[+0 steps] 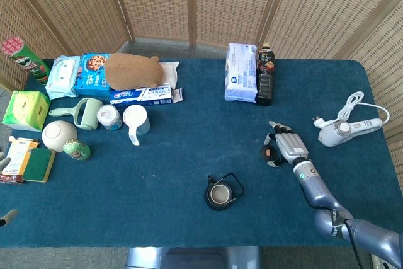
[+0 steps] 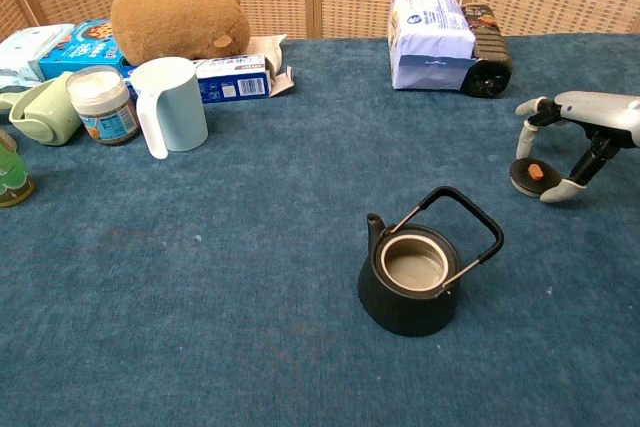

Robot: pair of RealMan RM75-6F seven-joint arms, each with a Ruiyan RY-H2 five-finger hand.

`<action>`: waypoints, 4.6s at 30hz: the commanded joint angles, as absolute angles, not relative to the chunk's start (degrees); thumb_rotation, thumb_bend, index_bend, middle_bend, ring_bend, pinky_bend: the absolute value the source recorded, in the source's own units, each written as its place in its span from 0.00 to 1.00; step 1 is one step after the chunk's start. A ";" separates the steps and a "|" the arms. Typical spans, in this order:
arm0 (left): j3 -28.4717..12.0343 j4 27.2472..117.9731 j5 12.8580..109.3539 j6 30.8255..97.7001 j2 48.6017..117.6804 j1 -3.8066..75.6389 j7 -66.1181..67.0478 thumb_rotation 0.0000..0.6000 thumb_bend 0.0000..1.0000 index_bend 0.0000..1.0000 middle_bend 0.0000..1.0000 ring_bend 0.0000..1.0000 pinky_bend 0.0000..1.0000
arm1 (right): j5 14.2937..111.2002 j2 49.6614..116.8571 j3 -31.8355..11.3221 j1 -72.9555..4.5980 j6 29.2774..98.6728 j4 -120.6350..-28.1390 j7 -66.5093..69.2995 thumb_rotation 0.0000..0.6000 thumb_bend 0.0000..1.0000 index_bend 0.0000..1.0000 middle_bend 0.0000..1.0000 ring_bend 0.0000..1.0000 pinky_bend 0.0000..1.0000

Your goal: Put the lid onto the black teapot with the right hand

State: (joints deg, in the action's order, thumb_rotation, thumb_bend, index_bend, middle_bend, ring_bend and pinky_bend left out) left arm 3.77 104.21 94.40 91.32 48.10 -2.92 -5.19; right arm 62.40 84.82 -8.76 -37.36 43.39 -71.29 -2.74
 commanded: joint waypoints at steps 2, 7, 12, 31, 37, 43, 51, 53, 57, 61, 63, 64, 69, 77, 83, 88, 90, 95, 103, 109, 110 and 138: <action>3.78 104.26 94.38 91.27 48.13 -2.91 -5.08 1.00 0.10 0.00 0.00 0.00 0.06 | 63.29 83.76 -8.88 -37.09 44.31 -72.93 -2.44 1.00 0.22 0.41 0.04 0.01 0.00; 3.81 104.29 94.42 91.31 48.10 -2.94 -5.09 1.00 0.10 0.00 0.00 0.00 0.06 | 64.50 81.61 -9.26 -36.69 46.08 -76.27 -2.36 1.00 0.23 0.41 0.04 0.01 0.00; 3.91 104.27 94.58 91.18 48.01 -2.89 -5.19 1.00 0.10 0.00 0.00 0.00 0.06 | 66.27 78.01 -9.22 -36.00 48.57 -81.71 -3.67 1.00 0.23 0.41 0.04 0.01 0.00; 4.23 104.32 94.96 91.00 47.79 -2.90 -5.17 1.00 0.10 0.00 0.00 0.00 0.06 | 71.03 66.33 -7.69 -35.47 53.78 -107.55 -14.27 1.00 0.23 0.43 0.04 0.01 0.00; 4.23 104.35 94.77 90.80 47.70 -2.83 -5.30 1.00 0.10 0.00 0.00 0.00 0.06 | 68.90 68.13 -7.22 -37.28 53.84 -110.52 -21.11 1.00 0.23 0.44 0.04 0.01 0.00; 4.19 104.50 94.51 90.36 47.63 -2.63 -5.17 1.00 0.10 0.00 0.00 0.00 0.06 | 66.07 70.62 -7.03 -39.56 53.70 -113.34 -26.98 1.00 0.24 0.44 0.04 0.00 0.00; 4.24 104.45 94.43 90.21 47.41 -2.56 -5.48 1.00 0.10 0.00 0.00 0.00 0.06 | 59.55 75.44 -6.88 -42.97 53.48 -114.35 -32.37 1.00 0.24 0.44 0.04 0.00 0.00; 4.27 104.43 94.50 90.37 47.36 -2.63 -5.72 1.00 0.10 0.00 0.00 0.00 0.06 | 58.23 76.55 -6.70 -43.72 53.62 -114.08 -33.39 1.00 0.24 0.44 0.04 0.00 0.00; 4.33 104.33 94.63 90.52 47.30 -2.70 -5.94 1.00 0.10 0.00 0.00 0.00 0.06 | 56.37 77.84 -6.08 -44.85 54.08 -113.76 -35.29 1.00 0.24 0.45 0.04 0.00 0.00; 4.31 104.34 94.54 90.27 47.38 -2.60 -5.69 1.00 0.10 0.00 0.00 0.00 0.06 | 55.18 78.56 -5.30 -45.61 54.58 -113.74 -36.67 1.00 0.24 0.45 0.04 0.00 0.00; 4.33 104.42 94.53 90.05 47.43 -2.51 -5.41 1.00 0.10 0.00 0.00 0.00 0.06 | 54.61 78.93 -5.14 -45.96 54.74 -113.65 -36.97 1.00 0.24 0.45 0.04 0.00 0.00; 4.34 104.47 94.50 89.96 47.46 -2.48 -5.26 1.00 0.10 0.00 0.00 0.00 0.06 | 54.30 79.11 -5.02 -46.18 54.79 -113.63 -37.11 1.00 0.24 0.45 0.04 0.00 0.00; 4.41 104.69 94.48 89.90 47.50 -2.52 -4.95 1.00 0.10 0.00 0.00 0.00 0.06 | 53.44 79.63 -4.03 -47.12 54.77 -113.10 -38.16 1.00 0.24 0.45 0.04 0.00 0.00; 4.46 104.70 94.53 89.92 47.56 -2.55 -4.83 1.00 0.10 0.00 0.00 0.00 0.06 | 53.42 78.56 -2.59 -47.18 55.47 -113.77 -37.97 1.00 0.24 0.45 0.04 0.00 0.00; 4.52 104.81 94.66 89.98 47.64 -2.60 -4.59 1.00 0.10 0.00 0.00 0.00 0.06 | 53.70 77.51 -1.76 -47.30 54.51 -114.38 -36.43 1.00 0.24 0.46 0.04 0.00 0.00; 4.61 104.82 94.81 90.07 47.70 -2.69 -4.46 1.00 0.10 0.00 0.00 0.00 0.06 | 53.38 77.87 -1.33 -47.66 53.63 -114.08 -35.62 1.00 0.24 0.46 0.04 0.00 0.00; 4.64 104.82 94.87 90.13 47.71 -2.72 -4.47 1.00 0.10 0.00 0.00 0.00 0.06 | 53.23 78.02 -1.18 -47.86 53.39 -113.91 -35.57 1.00 0.24 0.46 0.04 0.00 0.00; 4.66 104.76 94.89 90.23 47.63 -2.76 -4.75 1.00 0.10 0.00 0.00 0.00 0.06 | 52.84 78.42 -1.00 -48.23 53.53 -113.46 -35.71 1.00 0.24 0.46 0.04 0.00 0.00; 4.61 104.71 94.77 89.98 47.54 -2.60 -4.86 1.00 0.10 0.00 0.00 0.00 0.06 | 52.06 78.35 -1.07 -48.69 53.99 -113.07 -35.62 1.00 0.24 0.46 0.05 0.00 0.00; 4.63 104.72 94.81 90.09 47.59 -2.67 -4.79 1.00 0.10 0.00 0.00 0.00 0.06 | 51.92 78.49 -0.97 -48.84 54.18 -112.75 -35.33 1.00 0.24 0.45 0.04 0.00 0.00; 4.64 104.71 94.84 90.10 47.59 -2.68 -4.74 1.00 0.10 0.00 0.00 0.00 0.06 | 51.86 78.51 -0.95 -48.86 54.20 -112.66 -35.30 1.00 0.24 0.45 0.04 0.00 0.00; 4.74 104.54 95.18 90.46 47.47 -2.81 -5.18 1.00 0.10 0.00 0.00 0.00 0.06 | 58.66 72.32 -1.08 -46.80 55.83 -117.44 -29.08 1.00 0.19 0.29 0.05 0.02 0.05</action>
